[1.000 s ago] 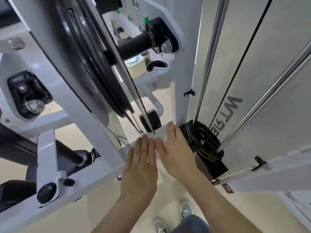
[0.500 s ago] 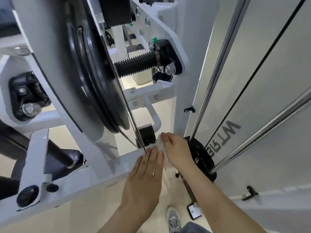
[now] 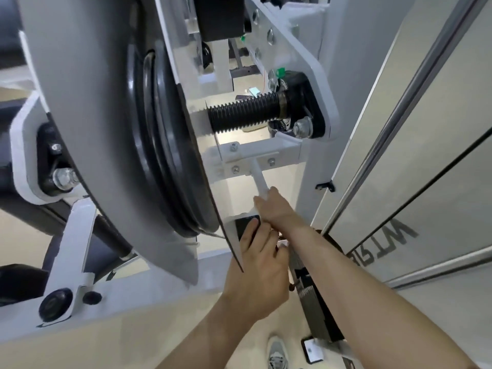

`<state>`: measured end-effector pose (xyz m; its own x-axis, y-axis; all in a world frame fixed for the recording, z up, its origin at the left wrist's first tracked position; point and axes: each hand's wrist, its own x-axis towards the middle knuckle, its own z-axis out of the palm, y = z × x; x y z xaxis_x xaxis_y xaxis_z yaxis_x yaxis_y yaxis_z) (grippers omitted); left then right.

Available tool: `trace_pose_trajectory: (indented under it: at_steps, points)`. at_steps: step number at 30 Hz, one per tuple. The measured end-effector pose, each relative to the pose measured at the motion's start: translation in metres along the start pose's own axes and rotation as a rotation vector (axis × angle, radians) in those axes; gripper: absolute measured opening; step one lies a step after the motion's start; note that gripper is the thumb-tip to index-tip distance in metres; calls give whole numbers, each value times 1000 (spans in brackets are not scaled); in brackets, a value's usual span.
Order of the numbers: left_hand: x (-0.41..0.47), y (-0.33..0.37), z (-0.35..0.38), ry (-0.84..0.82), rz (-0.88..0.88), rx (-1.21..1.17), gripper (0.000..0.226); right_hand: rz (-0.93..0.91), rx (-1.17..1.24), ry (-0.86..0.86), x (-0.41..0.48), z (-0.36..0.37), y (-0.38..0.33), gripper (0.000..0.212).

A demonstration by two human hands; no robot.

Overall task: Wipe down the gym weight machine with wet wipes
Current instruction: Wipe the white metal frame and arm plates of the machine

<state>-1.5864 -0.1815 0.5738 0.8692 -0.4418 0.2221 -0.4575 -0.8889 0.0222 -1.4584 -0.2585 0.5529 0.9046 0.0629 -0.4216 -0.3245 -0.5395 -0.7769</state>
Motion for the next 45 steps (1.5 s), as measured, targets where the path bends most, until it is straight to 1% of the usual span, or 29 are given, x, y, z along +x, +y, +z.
trace_pose_trajectory:
  at_steps: [1, 3, 6, 8, 10, 11, 12, 13, 15, 18, 20, 21, 22, 23, 24, 25, 26, 27, 28, 30, 32, 34, 36, 37, 38, 40, 41, 43, 45]
  points:
    - [-1, -1, 3, 24, 19, -3, 30, 3, -58, -13, 6, -1, -2, 32]
    - [1, -2, 8, 77, 38, 1, 26, 15, -63, -15, 18, -3, -10, 30]
    - [13, 0, 12, 210, 28, -18, 24, 62, 114, -1, 27, -6, -20, 34]
    - [20, -1, 12, 259, 37, -51, 30, 49, 197, -30, 16, -11, -13, 37]
    - [27, -1, 11, 298, 58, -65, 44, 34, 165, -86, 1, -14, 4, 47]
    - [28, 0, 11, 297, 79, -59, 45, 59, 128, -118, -6, -15, 11, 55]
    - [28, 1, 12, 278, 104, -46, 39, 91, 101, -146, -9, -15, 17, 62]
    - [29, 3, 12, 238, 122, -30, 32, 107, 91, -156, -6, -15, 19, 65]
    - [29, 5, 10, 104, 136, 10, 27, 90, 67, -149, 5, -17, 13, 65]
    - [31, 9, 7, -154, 96, 111, 23, 85, -199, -64, 37, -16, -7, 57]
    - [37, 13, 4, -304, 73, 200, 17, 92, -385, 96, 54, -12, -17, 58]
    - [41, 14, 0, -354, 46, 255, 19, 55, -401, 202, 59, -10, -19, 57]
    - [45, 15, -3, -398, 14, 314, 31, -30, -379, 299, 57, -9, -20, 55]
    - [48, 18, -1, -452, -17, 348, 49, -126, -298, 341, 52, -10, -17, 51]
    - [50, 21, 1, -508, -13, 376, 62, -205, -184, 319, 45, -14, -13, 46]
    - [52, 24, -1, -562, -12, 391, 69, -246, -86, 261, 35, -21, -7, 40]
    - [52, 26, -1, -592, -14, 413, 72, -267, -44, 209, 25, -27, 0, 33]
    - [52, 28, 0, -595, -8, 426, 73, -300, -71, 185, 16, -33, 7, 27]
    - [50, 28, 2, -590, -6, 437, 74, -342, -155, 180, 9, -37, 10, 24]
    - [49, 27, 0, -562, 15, 450, 75, -408, -344, 128, 4, -39, 8, 25]
    - [49, 26, -1, -560, 48, 456, 73, -392, -423, -3, 8, -34, -3, 30]
    - [50, 27, -4, -606, 50, 443, 71, -399, -443, -110, 22, -31, -10, 39]
    - [46, 20, -1, -589, -7, 402, 71, -392, -504, -193, 42, -25, -16, 49]
    - [43, 16, -1, -571, -10, 361, 66, -376, -529, -206, 52, -22, -17, 53]
    - [39, 13, 0, -556, 47, 311, 55, -359, -534, -198, 60, -20, -17, 56]
    - [31, 9, 3, -507, 215, 188, 33, -381, -474, -194, 63, -21, -10, 52]
    - [28, 7, 6, -454, 261, 134, 29, -404, -426, -209, 54, -23, -6, 47]
    - [31, 3, 5, -337, 306, 127, 30, -488, -293, -198, 20, -25, 9, 35]
    - [32, 4, 5, -230, 356, 142, 38, -475, -53, -181, -17, -23, 26, 26]
